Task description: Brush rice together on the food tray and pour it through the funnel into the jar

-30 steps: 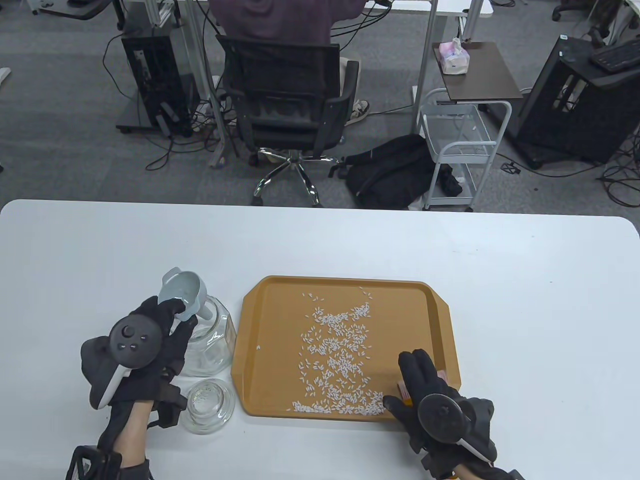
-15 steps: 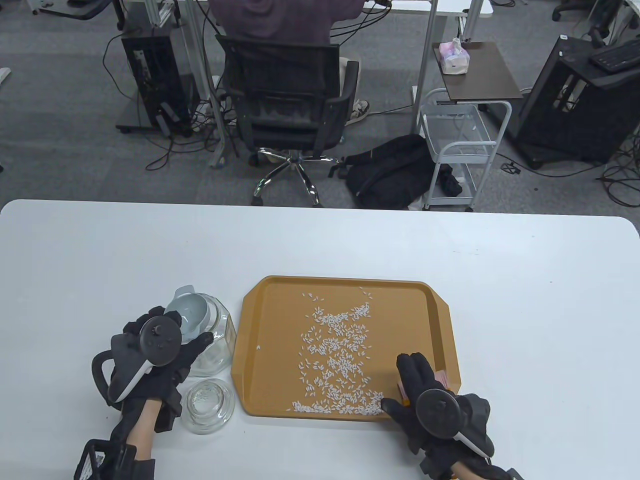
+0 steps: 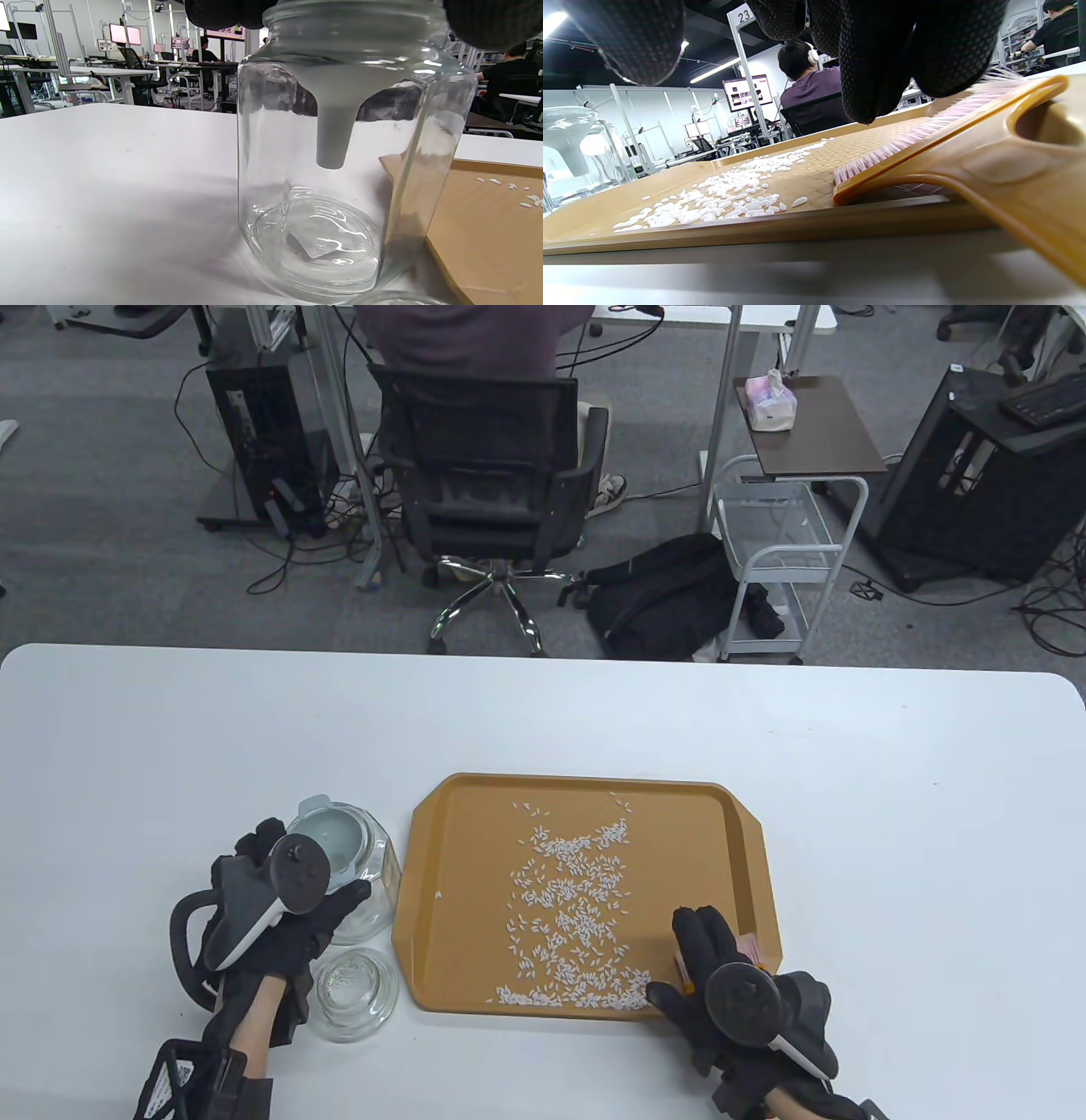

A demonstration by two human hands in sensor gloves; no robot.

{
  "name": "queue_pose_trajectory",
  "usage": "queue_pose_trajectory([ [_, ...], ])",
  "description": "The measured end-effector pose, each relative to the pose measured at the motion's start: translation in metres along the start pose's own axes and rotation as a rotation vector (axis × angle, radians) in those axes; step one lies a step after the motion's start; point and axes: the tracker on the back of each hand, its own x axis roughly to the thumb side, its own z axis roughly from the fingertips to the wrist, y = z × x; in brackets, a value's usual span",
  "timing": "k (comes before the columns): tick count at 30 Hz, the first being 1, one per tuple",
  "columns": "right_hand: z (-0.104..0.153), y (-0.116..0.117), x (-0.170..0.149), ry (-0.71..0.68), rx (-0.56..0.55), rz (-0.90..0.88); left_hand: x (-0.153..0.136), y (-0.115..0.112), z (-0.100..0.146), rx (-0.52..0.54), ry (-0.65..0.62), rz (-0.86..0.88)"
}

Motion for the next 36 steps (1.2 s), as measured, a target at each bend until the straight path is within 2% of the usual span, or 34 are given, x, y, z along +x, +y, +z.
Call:
queue_pose_trajectory([
  [5,-0.001,-0.004,-0.003,0.011,-0.003,-0.017,0.01,0.023,0.018,0.111,-0.046,0.207],
  [8,-0.002,-0.008,-0.006,0.027,-0.028,-0.023,0.034,0.034,0.033,0.172,-0.176,0.255],
  [10,-0.001,-0.012,-0.007,0.042,-0.07,-0.007,0.052,0.034,0.04,0.184,-0.273,0.259],
  [13,-0.001,-0.019,-0.008,0.062,-0.127,0.05,0.081,0.018,0.042,0.191,-0.402,0.301],
  [17,-0.003,-0.028,-0.01,0.146,-0.157,0.165,0.11,-0.009,0.041,0.12,-0.491,0.35],
  [20,0.001,-0.033,-0.011,0.189,-0.197,0.293,0.124,-0.029,0.044,0.123,-0.54,0.336],
  [24,0.008,-0.027,-0.019,0.252,-0.049,0.397,0.127,-0.046,0.047,0.218,-0.57,0.245],
  [29,0.016,-0.016,-0.024,0.297,0.115,0.439,0.125,-0.051,0.051,0.22,-0.593,0.257],
  [36,0.02,0.003,-0.022,0.319,0.29,0.517,0.118,-0.054,0.054,0.209,-0.592,0.264],
])
